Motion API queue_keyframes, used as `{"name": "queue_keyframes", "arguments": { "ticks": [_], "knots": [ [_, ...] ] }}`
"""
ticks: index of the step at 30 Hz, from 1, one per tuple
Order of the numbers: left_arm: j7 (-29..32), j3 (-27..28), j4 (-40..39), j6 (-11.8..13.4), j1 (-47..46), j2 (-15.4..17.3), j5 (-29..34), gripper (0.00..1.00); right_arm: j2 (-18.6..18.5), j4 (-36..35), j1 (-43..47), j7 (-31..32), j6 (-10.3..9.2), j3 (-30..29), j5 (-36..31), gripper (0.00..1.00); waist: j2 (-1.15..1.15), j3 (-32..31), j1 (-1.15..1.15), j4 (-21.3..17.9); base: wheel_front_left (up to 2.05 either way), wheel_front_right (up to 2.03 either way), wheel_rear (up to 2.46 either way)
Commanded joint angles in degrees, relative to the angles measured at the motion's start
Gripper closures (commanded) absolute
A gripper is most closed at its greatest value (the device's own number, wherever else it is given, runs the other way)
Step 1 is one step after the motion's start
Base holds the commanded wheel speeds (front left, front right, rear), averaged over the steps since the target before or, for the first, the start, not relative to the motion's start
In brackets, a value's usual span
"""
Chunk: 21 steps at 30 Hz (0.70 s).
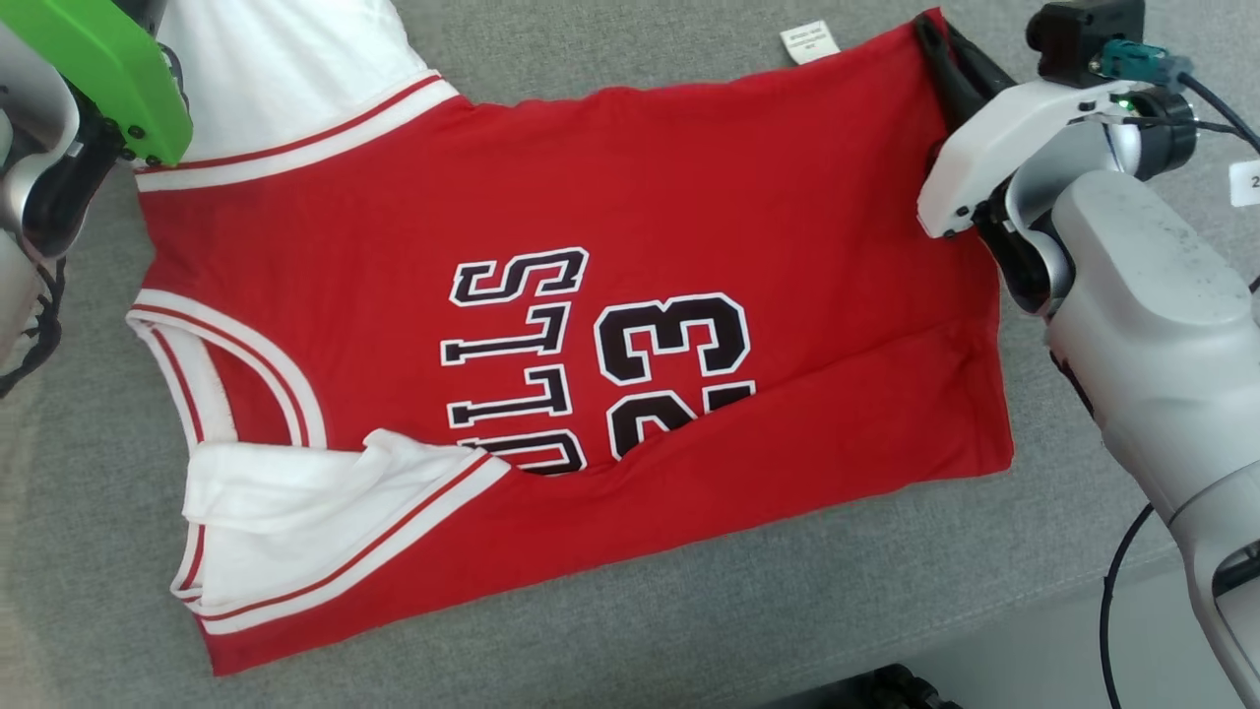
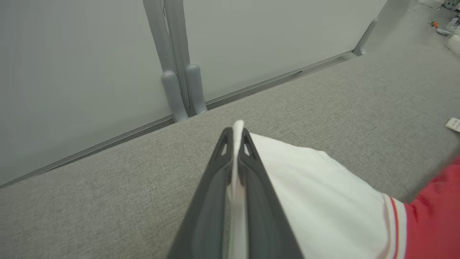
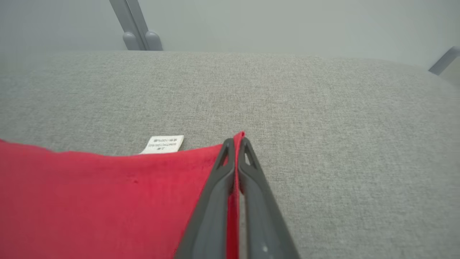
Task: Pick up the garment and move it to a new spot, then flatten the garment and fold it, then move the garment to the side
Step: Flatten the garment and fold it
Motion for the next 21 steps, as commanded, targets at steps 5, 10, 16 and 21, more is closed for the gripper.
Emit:
{"name": "queue_keyframes", "arguments": {
  "ticks": [5, 10, 16, 21],
  "knots": [
    [-5.53, -0.41, -3.39, 0.1, 2.94, 0.92, -2.4, 1.0, -1.17, 1.62, 2.13, -2.87, -0.11, -1.19, -0.35, 1.0, 0.0, -3.75, 0.0, 3.87, 0.0, 0.0, 0.0],
    [-8.74, -0.88, -7.77, 0.1, 6.59, 1.1, -3.63, 1.0, -2.16, 1.49, 4.65, -4.26, -0.11, -2.17, 0.75, 1.0, 0.0, -6.1, 0.0, 6.05, 0.0, 0.0, 0.0],
    [-10.4, 3.05, -13.16, 0.09, 12.68, 1.79, -3.54, 1.0, -3.94, -0.62, 8.84, -5.41, -0.11, -4.54, 0.67, 1.0, 0.0, -8.69, 0.0, 8.02, 0.0, 0.0, 0.0],
    [-10.34, 11.87, -21.42, 1.77, 21.8, 2.14, 1.16, 1.0, -5.28, -5.54, 13.86, -5.58, -0.11, -8.99, -0.67, 1.0, 0.0, -10.7, 0.0, 9.51, 0.0, 0.0, 0.0]
  ]
}}
